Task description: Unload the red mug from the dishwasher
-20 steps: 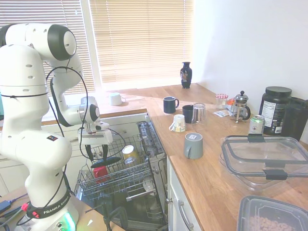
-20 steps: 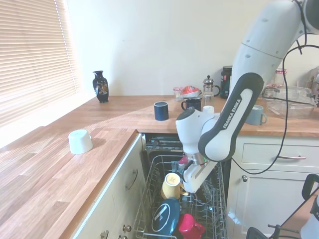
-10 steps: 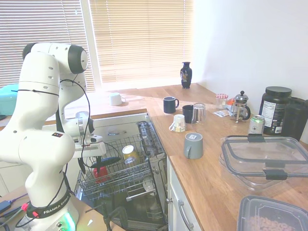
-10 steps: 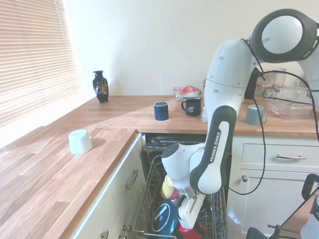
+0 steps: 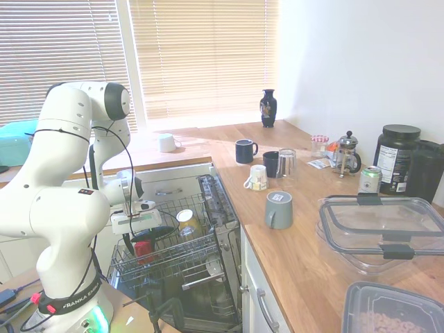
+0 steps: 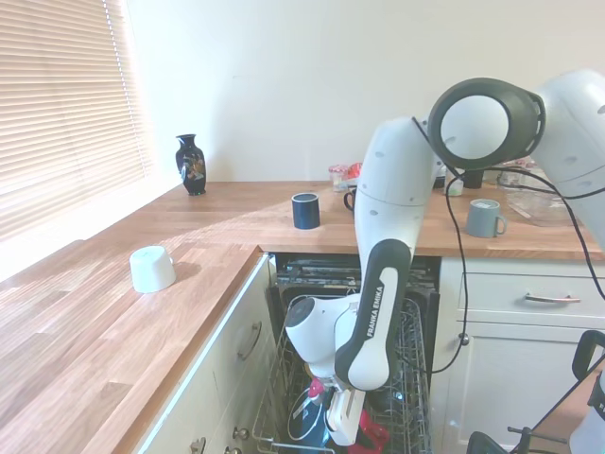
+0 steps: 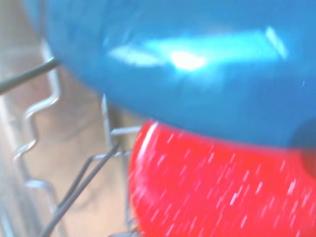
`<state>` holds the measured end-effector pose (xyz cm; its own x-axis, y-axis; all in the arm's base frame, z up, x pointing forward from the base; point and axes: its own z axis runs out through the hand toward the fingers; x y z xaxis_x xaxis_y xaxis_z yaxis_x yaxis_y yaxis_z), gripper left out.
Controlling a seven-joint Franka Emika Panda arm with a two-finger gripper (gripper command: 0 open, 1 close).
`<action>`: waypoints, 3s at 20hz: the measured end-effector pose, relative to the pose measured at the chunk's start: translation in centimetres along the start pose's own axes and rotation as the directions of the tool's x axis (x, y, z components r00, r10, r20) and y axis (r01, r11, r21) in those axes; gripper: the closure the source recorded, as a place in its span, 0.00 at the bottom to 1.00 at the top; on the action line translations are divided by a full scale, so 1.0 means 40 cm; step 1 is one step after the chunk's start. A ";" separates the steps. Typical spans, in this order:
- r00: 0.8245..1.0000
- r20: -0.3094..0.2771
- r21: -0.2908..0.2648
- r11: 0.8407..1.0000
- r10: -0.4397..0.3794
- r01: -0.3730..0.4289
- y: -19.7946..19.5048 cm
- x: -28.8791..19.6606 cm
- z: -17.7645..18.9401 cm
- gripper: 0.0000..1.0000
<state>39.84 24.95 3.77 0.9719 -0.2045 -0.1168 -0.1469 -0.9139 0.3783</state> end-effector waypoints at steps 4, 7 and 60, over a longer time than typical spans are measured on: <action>1.000 0.020 -0.014 1.000 -0.010 0.010 0.004 0.019 0.041 1.00; 0.999 0.029 -0.014 1.000 -0.015 0.016 0.010 0.026 0.049 1.00; 0.760 -0.247 0.474 0.759 0.601 -0.447 0.757 0.426 -0.788 1.00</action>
<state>57.75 4.82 42.18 0.6957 -0.6184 0.3656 -0.6327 -0.7685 -0.0959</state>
